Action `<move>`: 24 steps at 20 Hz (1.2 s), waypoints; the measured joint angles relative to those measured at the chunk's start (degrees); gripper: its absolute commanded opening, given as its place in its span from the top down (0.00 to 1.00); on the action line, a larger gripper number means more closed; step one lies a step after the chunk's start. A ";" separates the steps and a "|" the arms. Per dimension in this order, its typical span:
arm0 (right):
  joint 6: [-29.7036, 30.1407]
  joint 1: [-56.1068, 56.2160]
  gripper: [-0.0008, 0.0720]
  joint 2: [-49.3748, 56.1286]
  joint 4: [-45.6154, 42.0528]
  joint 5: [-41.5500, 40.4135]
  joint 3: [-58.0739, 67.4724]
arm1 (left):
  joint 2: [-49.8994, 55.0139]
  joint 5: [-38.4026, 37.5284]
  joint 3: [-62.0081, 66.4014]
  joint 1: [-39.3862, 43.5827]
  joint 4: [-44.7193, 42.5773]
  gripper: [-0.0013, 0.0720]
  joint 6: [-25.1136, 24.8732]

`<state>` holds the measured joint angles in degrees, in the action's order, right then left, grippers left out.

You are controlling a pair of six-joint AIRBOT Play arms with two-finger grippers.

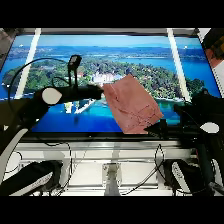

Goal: Fold the clothes and pants, and hang the long-sleeved shirts on hangers.

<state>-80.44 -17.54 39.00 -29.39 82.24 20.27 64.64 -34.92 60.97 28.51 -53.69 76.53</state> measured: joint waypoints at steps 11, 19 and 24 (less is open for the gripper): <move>-25.88 0.00 0.98 -1.70 -14.14 -29.77 -0.15 | 32.00 6.23 30.49 4.28 3.23 0.97 0.90; -37.09 0.02 0.23 -1.70 -22.51 -43.98 -0.15 | 48.33 12.02 46.18 7.56 4.72 0.22 1.20; -37.70 -0.46 0.24 -1.70 -28.46 -45.81 -0.15 | 50.64 16.17 47.91 7.80 4.52 0.22 0.79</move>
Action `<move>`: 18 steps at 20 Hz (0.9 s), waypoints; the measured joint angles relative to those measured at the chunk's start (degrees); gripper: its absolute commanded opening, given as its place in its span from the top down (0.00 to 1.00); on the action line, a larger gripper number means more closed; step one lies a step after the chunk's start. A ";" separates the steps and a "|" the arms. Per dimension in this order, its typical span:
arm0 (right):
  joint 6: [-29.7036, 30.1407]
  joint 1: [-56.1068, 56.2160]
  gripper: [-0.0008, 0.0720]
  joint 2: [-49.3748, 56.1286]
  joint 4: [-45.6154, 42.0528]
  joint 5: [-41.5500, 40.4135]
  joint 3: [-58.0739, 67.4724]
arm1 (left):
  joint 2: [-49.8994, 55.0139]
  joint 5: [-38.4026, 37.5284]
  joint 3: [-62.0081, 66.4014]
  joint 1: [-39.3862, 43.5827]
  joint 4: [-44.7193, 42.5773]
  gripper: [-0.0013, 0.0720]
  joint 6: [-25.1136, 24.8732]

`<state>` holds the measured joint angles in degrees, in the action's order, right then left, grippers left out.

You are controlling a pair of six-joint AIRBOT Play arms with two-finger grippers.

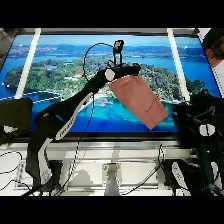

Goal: Fold the clothes and pants, and hang the long-sleeved shirts on hangers.

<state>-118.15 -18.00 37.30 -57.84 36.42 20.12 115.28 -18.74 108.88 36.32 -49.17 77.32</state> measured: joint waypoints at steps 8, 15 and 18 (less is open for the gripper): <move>20.81 -7.23 0.23 8.87 4.37 24.48 0.07 | -10.62 -18.58 0.42 -7.28 -0.52 0.22 -3.39; 35.80 -8.44 0.23 22.56 16.61 23.85 1.44 | -19.98 -28.83 0.42 -10.08 -0.52 0.22 -8.39; 34.88 -8.52 0.23 24.04 15.82 22.23 1.68 | -21.31 -29.90 0.42 -10.29 -0.52 0.22 -9.33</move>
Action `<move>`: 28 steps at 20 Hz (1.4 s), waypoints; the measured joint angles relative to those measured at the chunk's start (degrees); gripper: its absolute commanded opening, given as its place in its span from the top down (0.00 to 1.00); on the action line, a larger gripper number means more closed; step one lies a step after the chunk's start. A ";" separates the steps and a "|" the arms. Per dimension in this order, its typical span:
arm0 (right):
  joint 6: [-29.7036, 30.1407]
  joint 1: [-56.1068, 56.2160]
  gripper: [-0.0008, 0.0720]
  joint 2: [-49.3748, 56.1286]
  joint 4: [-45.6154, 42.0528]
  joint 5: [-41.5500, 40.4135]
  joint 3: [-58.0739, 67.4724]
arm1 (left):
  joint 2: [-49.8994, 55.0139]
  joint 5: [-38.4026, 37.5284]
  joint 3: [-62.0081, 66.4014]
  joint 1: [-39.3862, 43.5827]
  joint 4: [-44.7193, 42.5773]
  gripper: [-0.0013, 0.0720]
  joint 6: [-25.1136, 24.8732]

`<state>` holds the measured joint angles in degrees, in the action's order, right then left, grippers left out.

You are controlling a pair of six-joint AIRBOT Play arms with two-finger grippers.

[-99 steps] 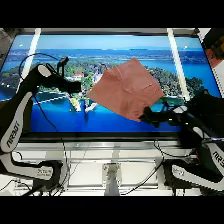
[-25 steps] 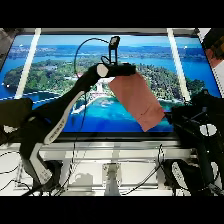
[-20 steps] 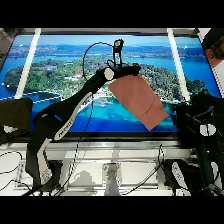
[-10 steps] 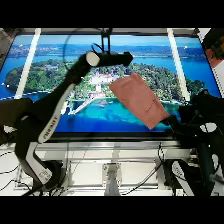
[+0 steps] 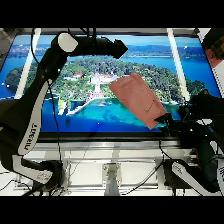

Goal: Fold the clothes and pants, and hang the long-sleeved shirts on hangers.

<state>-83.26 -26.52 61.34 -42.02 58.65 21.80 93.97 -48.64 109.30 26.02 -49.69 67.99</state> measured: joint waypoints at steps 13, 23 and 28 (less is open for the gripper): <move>4.00 5.11 0.97 8.00 8.74 -11.41 0.15 | -0.83 -2.36 0.00 0.44 0.26 0.22 -0.70; 4.46 5.55 0.98 3.82 9.09 -12.07 8.68 | -0.83 -3.28 0.00 0.42 0.37 0.22 -0.39; -0.72 -2.36 0.98 2.14 4.85 -7.61 24.87 | -0.83 -3.26 0.00 0.42 0.74 0.22 -0.28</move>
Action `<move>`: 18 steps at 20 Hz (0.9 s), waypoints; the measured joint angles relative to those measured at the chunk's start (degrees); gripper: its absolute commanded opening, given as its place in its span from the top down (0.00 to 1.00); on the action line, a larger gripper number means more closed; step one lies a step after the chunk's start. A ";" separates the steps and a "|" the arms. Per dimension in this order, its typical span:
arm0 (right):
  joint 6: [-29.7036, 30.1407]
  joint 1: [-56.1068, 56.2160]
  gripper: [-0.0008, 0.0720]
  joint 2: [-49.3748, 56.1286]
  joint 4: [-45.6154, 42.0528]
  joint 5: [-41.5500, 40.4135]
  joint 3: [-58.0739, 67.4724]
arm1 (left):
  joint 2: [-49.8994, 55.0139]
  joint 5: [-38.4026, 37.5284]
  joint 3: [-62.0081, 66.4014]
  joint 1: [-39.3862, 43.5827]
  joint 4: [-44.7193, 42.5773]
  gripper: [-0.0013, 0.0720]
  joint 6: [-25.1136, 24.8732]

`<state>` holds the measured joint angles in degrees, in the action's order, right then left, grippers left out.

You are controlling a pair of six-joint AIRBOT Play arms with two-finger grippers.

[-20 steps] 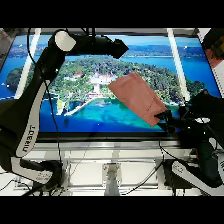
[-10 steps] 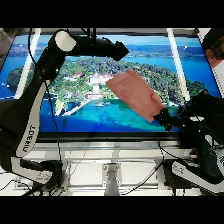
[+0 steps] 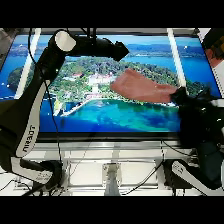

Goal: Fold the clothes and pants, and hang the long-sleeved shirts on hangers.

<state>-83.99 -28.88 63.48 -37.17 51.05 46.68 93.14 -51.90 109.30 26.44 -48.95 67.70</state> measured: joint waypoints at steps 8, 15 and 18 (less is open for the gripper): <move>-6.21 -30.42 0.98 -2.80 -8.66 17.68 18.86 | 0.00 2.36 0.00 -0.04 0.15 0.22 0.00; -11.65 -50.31 0.98 -11.10 -29.70 31.32 21.11 | 0.00 6.10 0.00 -0.11 0.17 0.22 -0.04; -12.33 -52.70 0.70 -12.26 -37.73 37.16 21.22 | 0.00 6.71 0.00 -0.11 0.15 0.22 -0.48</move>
<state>-96.31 -81.58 51.22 -74.89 88.20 67.90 93.14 -45.19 109.30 26.33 -48.80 67.22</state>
